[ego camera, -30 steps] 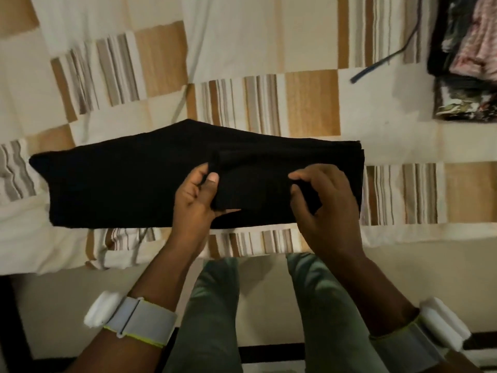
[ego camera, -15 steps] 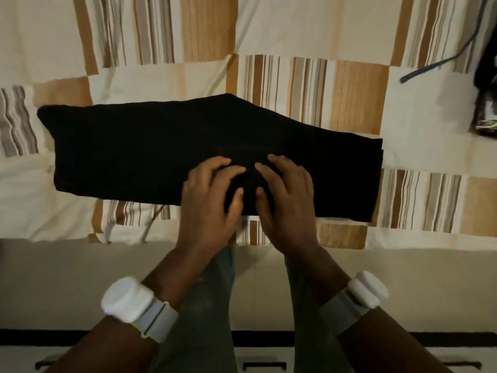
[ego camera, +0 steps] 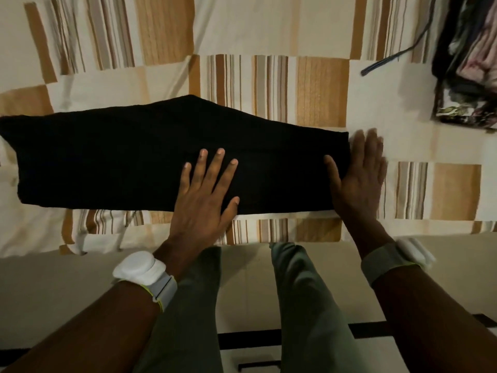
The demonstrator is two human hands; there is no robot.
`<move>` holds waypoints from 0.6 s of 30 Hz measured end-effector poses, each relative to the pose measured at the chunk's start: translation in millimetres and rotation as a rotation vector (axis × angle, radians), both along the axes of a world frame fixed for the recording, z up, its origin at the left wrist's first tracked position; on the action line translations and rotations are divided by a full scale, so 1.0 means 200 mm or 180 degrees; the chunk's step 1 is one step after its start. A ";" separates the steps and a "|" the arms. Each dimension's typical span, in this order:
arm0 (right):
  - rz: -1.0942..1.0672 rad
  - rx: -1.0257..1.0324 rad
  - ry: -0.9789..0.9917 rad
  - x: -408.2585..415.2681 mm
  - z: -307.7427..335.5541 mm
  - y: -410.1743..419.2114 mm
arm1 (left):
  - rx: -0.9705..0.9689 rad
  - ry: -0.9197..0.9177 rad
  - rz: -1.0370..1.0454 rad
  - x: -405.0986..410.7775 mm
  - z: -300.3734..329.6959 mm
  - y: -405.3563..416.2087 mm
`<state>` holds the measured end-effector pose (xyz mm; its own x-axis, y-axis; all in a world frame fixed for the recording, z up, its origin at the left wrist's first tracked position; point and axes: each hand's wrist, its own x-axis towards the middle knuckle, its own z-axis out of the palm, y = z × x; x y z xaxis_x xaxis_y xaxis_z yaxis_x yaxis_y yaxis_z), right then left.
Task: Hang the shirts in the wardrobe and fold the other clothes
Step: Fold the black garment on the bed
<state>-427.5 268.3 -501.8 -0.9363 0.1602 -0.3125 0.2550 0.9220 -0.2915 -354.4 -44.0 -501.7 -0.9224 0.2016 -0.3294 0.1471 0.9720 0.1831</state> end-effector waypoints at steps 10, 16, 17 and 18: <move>-0.1568 -0.2114 -0.1038 -0.02 0.23 -0.05 | 0.0422 0.0041 0.0124 0.01 -0.01 -0.01; -0.1477 -0.3954 -0.1530 -0.15 0.64 -0.36 | 0.2723 -0.0204 0.1211 -0.01 0.08 -0.08; -0.1256 -0.4242 -0.1505 -0.17 0.71 -0.46 | 0.3410 -0.0368 0.1703 -0.03 0.10 -0.09; -0.0806 -0.4510 -0.1557 -0.19 0.76 -0.60 | 0.4237 -0.0549 0.2202 -0.06 0.12 -0.10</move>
<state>-465.4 149.2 -349.1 -0.6929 -0.3939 -0.6039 0.6898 -0.1185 -0.7142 -366.5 -63.6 -477.6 -0.9279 -0.0140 -0.3725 -0.3716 -0.0459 0.9273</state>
